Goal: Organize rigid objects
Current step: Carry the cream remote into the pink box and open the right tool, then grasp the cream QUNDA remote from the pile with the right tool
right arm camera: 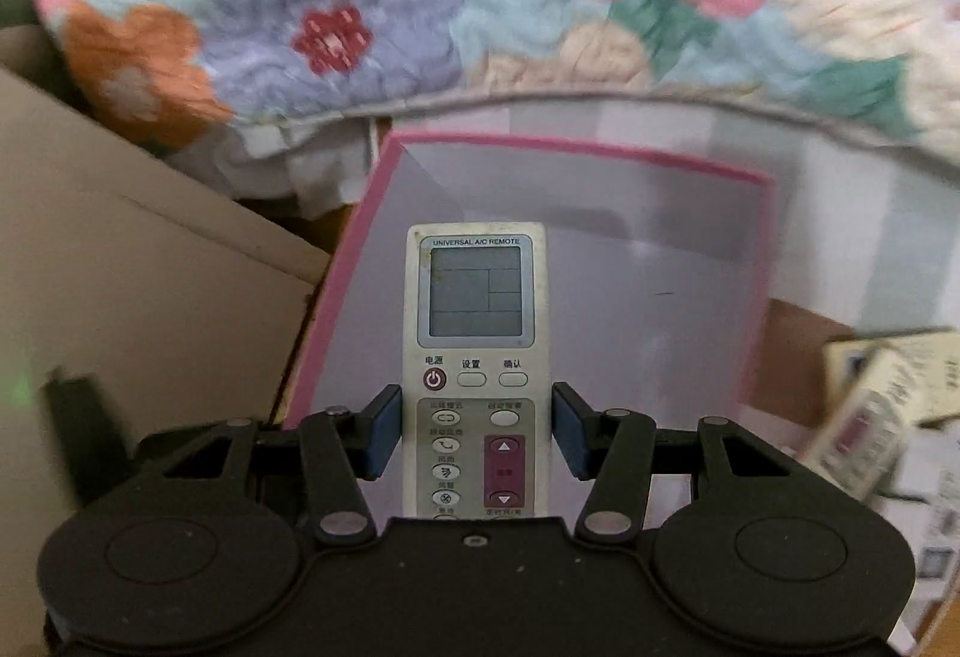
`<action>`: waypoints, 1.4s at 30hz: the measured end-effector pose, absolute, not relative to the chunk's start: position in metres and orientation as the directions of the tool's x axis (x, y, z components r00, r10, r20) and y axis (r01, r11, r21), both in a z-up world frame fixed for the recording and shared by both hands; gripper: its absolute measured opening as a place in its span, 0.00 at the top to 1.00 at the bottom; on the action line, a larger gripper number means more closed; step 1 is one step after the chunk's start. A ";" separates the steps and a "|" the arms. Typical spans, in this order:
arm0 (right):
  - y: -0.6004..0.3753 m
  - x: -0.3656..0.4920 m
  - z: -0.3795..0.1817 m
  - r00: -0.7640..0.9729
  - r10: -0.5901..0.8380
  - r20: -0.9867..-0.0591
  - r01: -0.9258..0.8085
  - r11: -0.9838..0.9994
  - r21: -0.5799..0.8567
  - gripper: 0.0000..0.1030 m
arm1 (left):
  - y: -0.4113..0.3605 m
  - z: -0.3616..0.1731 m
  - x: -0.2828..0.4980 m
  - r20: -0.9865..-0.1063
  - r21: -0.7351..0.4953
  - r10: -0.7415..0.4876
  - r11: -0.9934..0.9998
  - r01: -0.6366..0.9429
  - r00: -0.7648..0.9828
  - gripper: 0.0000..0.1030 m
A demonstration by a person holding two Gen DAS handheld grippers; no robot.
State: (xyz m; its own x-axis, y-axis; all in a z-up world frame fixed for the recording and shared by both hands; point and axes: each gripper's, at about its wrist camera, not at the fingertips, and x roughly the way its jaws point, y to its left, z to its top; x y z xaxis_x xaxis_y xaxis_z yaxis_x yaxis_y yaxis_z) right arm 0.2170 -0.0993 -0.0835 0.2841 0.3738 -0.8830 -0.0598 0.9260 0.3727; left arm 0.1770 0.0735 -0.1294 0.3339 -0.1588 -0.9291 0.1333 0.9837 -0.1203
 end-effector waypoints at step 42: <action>-0.112 0.224 -0.090 0.347 0.478 -0.807 0.039 0.852 0.521 0.32 | 0.077 -0.126 0.172 -0.916 -0.125 -0.175 0.979 0.159 0.362 0.94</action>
State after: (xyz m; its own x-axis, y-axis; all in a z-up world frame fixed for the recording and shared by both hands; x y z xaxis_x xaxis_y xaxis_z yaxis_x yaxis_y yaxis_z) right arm 0.2238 -0.1120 -0.0900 0.3471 0.4778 -0.8070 0.0391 0.8524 0.5215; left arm 0.1721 0.0766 -0.1255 0.3616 -0.1754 -0.9157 0.1588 0.9794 -0.1249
